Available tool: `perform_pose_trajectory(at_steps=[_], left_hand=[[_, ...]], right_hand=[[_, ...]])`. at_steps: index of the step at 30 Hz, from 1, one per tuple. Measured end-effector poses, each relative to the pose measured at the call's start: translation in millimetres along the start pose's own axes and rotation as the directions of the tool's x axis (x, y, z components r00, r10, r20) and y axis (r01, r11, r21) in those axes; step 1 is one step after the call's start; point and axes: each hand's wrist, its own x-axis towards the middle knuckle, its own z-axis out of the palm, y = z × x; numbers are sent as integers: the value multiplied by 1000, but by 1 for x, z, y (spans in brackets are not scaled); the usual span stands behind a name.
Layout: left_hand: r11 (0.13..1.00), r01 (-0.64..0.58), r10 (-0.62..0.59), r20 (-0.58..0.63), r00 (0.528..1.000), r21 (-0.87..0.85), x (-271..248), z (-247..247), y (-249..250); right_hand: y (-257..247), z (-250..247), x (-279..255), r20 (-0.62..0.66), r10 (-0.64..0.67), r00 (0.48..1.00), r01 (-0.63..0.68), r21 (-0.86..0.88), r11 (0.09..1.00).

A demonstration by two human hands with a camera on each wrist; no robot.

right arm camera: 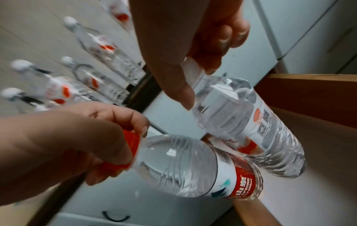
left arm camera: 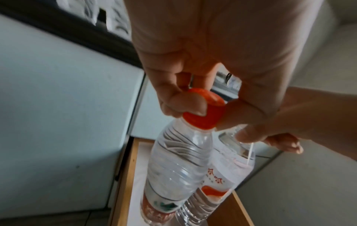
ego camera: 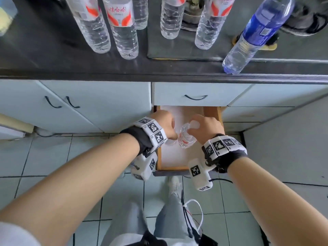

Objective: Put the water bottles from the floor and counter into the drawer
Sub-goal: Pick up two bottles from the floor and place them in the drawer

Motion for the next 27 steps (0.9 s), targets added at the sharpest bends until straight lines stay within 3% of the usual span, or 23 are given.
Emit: perform_pose_trajectory(at_steps=[7, 11, 16, 20, 24, 27], left_hand=[[997, 66, -73, 264, 962, 34, 90, 97, 15], [994, 73, -97, 328, 940, 84, 111, 140, 6], [989, 107, -142, 446, 884, 103, 137, 160, -16], [983, 152, -182, 435, 882, 104, 152, 168, -34], [990, 126, -140, 259, 956, 69, 173, 167, -36], [983, 18, -49, 163, 985, 184, 199, 171, -47]], right_hand=[[87, 58, 75, 283, 48, 958, -35, -50, 998], [105, 99, 101, 411, 35, 911, -11, -60, 998], [117, 136, 125, 534, 30, 845, -17, -30, 999], [118, 152, 142, 446, 1, 895, -22, 41, 999], [114, 166, 169, 332, -9, 943, -27, 102, 994], [116, 178, 194, 263, 19, 965, -80, 225, 971]])
